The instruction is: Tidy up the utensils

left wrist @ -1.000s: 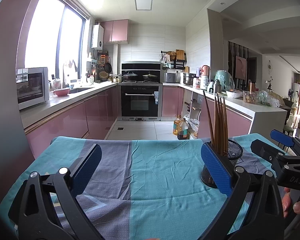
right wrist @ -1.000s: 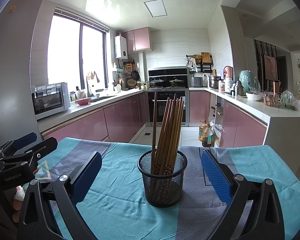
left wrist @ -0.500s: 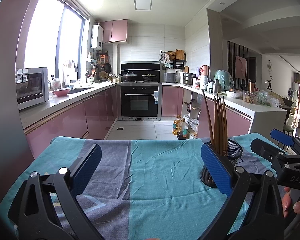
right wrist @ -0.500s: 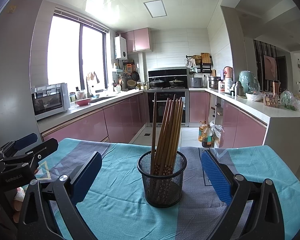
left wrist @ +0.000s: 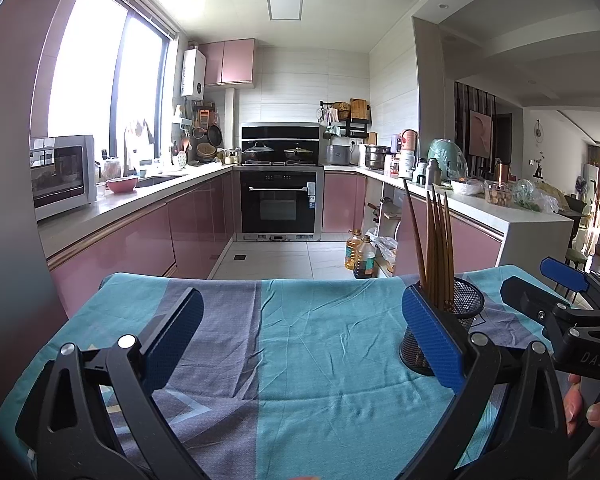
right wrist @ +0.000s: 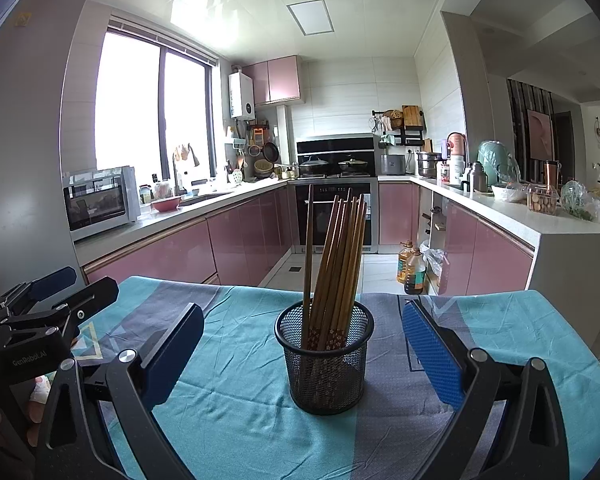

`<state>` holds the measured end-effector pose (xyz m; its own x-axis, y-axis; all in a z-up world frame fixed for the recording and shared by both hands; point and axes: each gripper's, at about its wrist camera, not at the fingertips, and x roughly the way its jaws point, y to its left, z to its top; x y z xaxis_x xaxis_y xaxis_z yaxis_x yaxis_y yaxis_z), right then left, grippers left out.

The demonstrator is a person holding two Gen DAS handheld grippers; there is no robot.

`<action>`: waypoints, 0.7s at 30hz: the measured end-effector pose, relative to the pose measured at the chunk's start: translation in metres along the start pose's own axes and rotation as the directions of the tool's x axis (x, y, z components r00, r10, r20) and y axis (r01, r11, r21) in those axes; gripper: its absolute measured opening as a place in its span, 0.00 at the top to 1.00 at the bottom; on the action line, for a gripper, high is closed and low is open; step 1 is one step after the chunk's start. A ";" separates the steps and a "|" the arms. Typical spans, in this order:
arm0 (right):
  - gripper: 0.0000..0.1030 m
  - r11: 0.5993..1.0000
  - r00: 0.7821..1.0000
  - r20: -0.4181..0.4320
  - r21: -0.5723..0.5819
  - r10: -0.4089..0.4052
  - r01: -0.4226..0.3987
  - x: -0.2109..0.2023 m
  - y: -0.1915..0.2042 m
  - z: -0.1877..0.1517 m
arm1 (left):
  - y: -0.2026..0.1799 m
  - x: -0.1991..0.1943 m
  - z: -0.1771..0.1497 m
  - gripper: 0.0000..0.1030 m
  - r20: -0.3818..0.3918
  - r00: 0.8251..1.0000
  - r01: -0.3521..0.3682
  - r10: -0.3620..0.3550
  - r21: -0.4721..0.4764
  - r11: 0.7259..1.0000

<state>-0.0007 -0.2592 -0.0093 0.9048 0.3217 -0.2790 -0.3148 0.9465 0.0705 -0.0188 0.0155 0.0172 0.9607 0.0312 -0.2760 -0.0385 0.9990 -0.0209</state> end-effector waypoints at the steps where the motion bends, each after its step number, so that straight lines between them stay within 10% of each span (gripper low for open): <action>1: 0.07 1.000 1.000 0.000 0.000 0.000 0.000 0.000 0.000 0.000 | 0.000 0.000 0.000 0.05 0.000 1.000 -0.001 0.001 0.000 1.000; 21: 0.07 1.000 1.000 0.001 0.002 -0.003 0.003 0.001 0.001 0.000 | -0.002 0.000 0.000 0.05 -0.002 1.000 0.003 -0.003 0.002 1.000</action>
<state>-0.0001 -0.2584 -0.0097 0.9058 0.3193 -0.2784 -0.3119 0.9474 0.0718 -0.0186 0.0138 0.0169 0.9603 0.0286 -0.2775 -0.0356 0.9992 -0.0201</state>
